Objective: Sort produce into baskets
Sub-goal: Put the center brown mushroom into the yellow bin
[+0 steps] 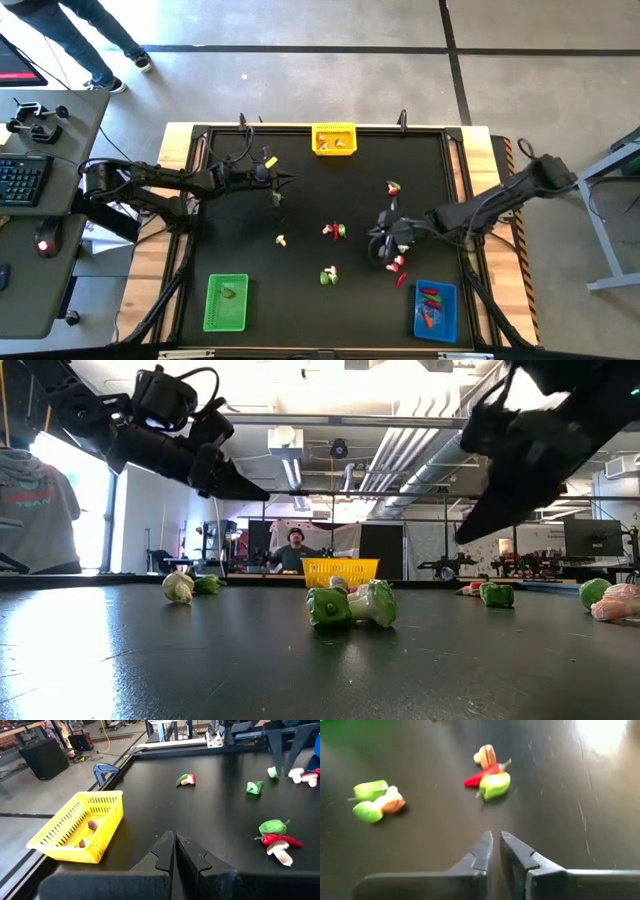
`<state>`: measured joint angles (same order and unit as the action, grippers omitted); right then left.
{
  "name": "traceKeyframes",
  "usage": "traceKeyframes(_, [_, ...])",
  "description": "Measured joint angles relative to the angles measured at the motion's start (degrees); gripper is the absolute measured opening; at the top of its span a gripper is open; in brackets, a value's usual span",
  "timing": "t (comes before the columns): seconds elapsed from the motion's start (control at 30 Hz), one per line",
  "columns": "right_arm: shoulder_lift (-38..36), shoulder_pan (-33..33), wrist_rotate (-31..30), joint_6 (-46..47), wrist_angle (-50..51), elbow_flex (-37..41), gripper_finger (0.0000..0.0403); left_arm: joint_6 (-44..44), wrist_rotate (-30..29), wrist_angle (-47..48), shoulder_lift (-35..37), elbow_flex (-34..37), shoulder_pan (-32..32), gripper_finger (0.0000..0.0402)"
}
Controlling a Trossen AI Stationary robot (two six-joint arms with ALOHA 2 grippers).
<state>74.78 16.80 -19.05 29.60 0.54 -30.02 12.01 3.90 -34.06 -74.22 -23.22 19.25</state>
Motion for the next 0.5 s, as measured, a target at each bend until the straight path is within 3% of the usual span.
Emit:
traceKeyframes(0.2, [9.08, -3.49, 0.16, -7.64, -10.19, -2.11, 0.0117, 0.00, 0.00, 0.12, 0.00, 0.00, 0.01, 0.0005])
traceKeyframes(0.33, [14.11, -5.62, 0.20, -8.87, -11.53, -6.51, 0.0177, 0.02, 0.00, 0.11, 0.00, 0.00, 0.00, 0.0005])
traceKeyframes(0.5, [20.03, -8.37, 4.90, -13.35, -11.61, -12.84, 0.0212, 0.00, 0.00, 0.37, 0.00, 0.00, 0.00, 0.0005])
